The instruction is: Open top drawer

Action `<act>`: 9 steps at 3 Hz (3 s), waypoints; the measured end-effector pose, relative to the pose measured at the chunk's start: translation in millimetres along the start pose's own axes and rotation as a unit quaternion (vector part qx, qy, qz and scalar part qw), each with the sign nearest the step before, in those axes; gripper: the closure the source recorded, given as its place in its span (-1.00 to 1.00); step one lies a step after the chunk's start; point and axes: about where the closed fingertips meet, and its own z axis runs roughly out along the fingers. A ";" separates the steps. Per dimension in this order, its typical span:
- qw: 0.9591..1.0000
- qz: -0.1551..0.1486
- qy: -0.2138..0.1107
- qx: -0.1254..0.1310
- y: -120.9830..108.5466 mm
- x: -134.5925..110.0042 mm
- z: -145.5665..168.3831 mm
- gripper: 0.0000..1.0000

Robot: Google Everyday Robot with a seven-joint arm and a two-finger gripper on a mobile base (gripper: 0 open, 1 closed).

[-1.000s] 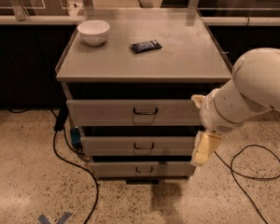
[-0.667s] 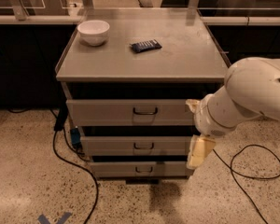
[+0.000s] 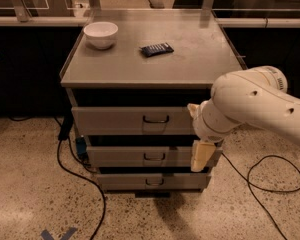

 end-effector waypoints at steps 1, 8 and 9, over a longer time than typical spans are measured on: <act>0.999 -0.018 0.036 0.008 -16.4 6.7 21.7 -1.00; 0.997 0.008 0.025 -0.072 -67.5 20.6 138.6 -1.00; 0.994 0.014 0.021 -0.105 -58.8 27.1 131.0 -1.00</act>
Offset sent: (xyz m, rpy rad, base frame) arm 0.0456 -0.0223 -0.0598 -0.1620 0.0608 -0.0132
